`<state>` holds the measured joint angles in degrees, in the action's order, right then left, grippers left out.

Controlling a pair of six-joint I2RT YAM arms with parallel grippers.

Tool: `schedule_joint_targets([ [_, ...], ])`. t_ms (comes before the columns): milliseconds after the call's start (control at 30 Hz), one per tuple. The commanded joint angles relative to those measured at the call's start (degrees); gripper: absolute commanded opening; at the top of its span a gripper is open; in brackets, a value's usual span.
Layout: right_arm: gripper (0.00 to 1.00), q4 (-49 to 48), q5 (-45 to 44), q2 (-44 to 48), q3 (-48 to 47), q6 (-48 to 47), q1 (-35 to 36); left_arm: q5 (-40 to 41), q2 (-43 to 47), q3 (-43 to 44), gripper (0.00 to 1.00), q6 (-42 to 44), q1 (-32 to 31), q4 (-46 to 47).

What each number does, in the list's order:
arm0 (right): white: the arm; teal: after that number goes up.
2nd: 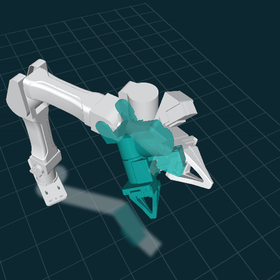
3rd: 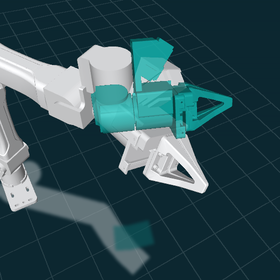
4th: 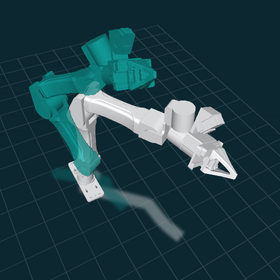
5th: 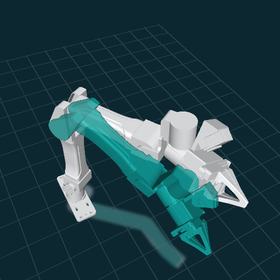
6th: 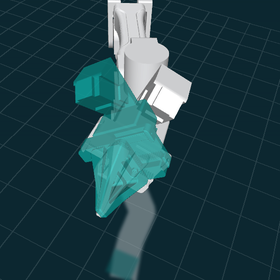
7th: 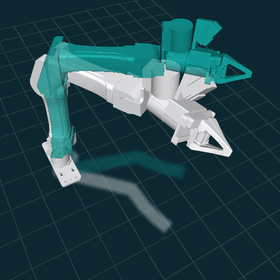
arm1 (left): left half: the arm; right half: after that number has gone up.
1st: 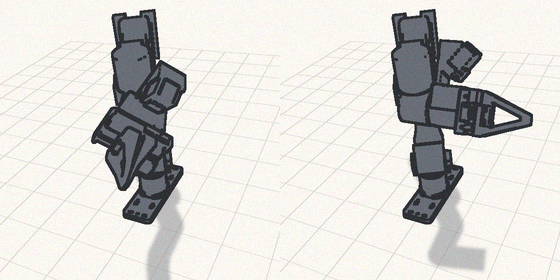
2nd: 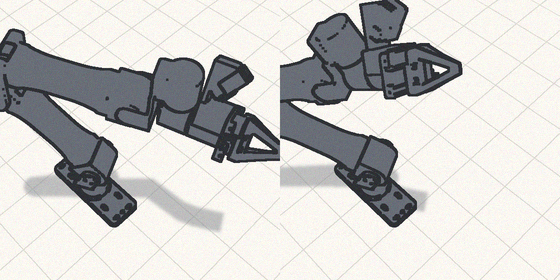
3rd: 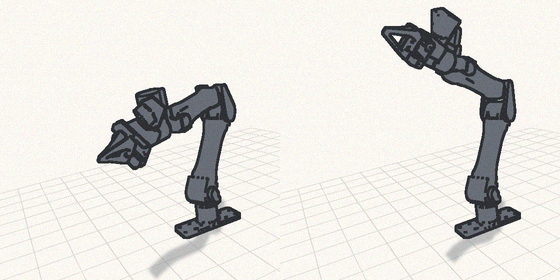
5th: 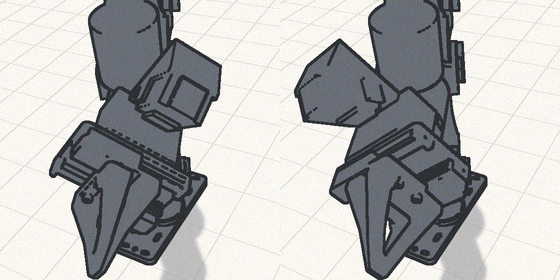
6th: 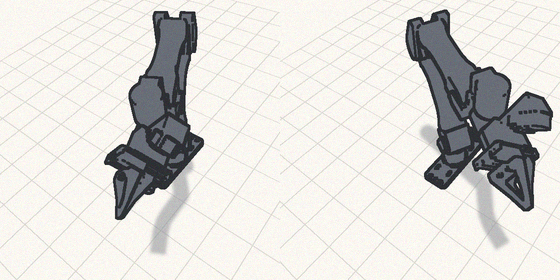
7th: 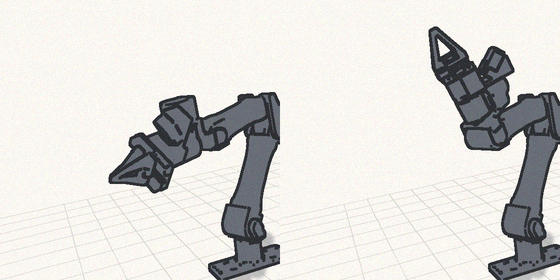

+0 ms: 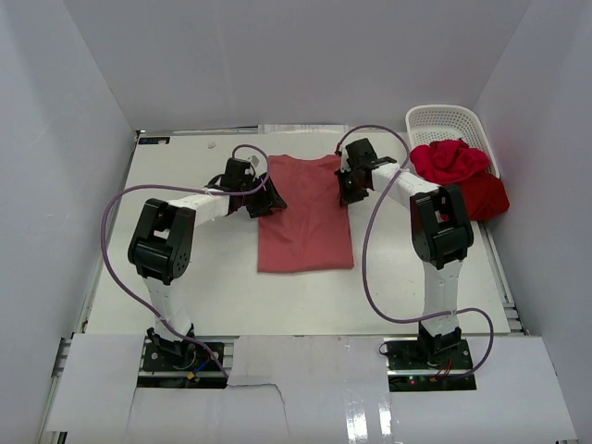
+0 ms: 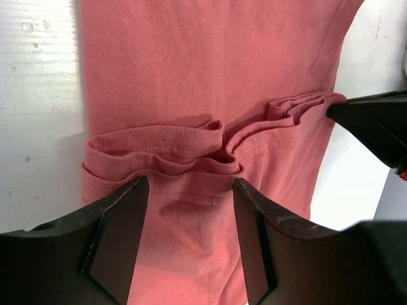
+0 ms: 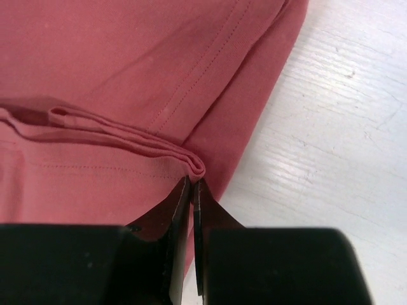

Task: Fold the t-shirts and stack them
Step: Fold the folded rectangular tshirt in 1/3 of the way

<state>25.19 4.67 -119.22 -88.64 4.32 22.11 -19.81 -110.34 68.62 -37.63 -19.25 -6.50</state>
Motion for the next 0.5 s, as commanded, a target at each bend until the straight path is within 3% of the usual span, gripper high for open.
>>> schedule_joint_targets([
  [0,0.08,-1.4,-1.1,4.6,0.7,0.1,-1.0,1.3,0.8,2.3,0.66,1.0,-0.2,-0.6],
  [300,0.08,-3.1,-1.5,5.8,5.1,1.7,-2.4,2.1,2.0,4.2,0.66,0.6,0.4,-1.8],
  [467,0.08,-3.2,-1.2,3.7,4.4,1.7,-2.6,4.6,0.6,10.9,0.66,2.6,0.7,-8.4],
])
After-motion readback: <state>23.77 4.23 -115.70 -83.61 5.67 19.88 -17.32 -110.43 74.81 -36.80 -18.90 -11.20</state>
